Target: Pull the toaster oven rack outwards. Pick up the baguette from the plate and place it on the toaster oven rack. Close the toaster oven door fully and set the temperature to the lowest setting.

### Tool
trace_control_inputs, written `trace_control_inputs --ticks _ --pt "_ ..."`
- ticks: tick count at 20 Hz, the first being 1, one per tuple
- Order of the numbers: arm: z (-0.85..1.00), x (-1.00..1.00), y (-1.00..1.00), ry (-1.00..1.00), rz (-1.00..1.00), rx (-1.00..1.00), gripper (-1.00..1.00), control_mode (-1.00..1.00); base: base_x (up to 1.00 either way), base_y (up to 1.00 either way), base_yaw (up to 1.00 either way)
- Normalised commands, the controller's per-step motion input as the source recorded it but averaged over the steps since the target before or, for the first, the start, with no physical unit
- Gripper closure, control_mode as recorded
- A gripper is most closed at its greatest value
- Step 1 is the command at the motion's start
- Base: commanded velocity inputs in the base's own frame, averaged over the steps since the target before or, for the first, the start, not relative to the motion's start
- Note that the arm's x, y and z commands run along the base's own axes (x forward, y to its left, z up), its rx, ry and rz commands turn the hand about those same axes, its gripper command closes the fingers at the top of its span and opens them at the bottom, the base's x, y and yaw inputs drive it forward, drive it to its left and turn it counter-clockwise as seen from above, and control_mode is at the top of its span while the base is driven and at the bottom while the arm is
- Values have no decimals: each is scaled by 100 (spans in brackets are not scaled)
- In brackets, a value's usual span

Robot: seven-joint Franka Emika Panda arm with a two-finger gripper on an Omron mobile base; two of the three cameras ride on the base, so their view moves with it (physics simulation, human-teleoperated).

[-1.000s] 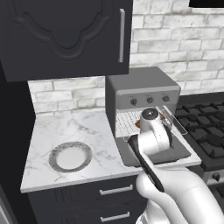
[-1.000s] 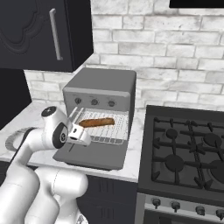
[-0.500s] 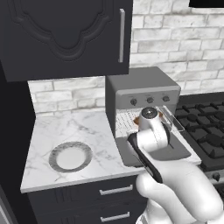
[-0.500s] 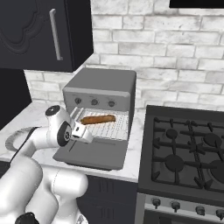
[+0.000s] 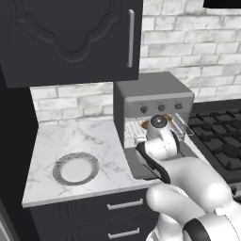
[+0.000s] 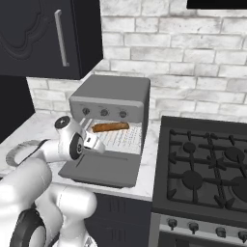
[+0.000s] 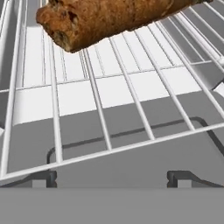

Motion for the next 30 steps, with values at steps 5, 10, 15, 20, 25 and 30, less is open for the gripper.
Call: trace_control_inputs --ticks 5,10,15,20,25,30 --pt "-31 41 0 -6 0 0 -100 -100 0 0 0" --pt "-23 36 0 -7 1 0 -100 -100 0 0 0" --pt "-14 34 0 -9 2 0 -100 -100 0 0 0" --pt "-3 32 0 -12 2 0 -100 -100 0 0 0" --pt "0 38 0 -14 5 0 -100 -100 0 0 0" --pt "0 47 0 -10 8 0 -100 -100 0 0 0"
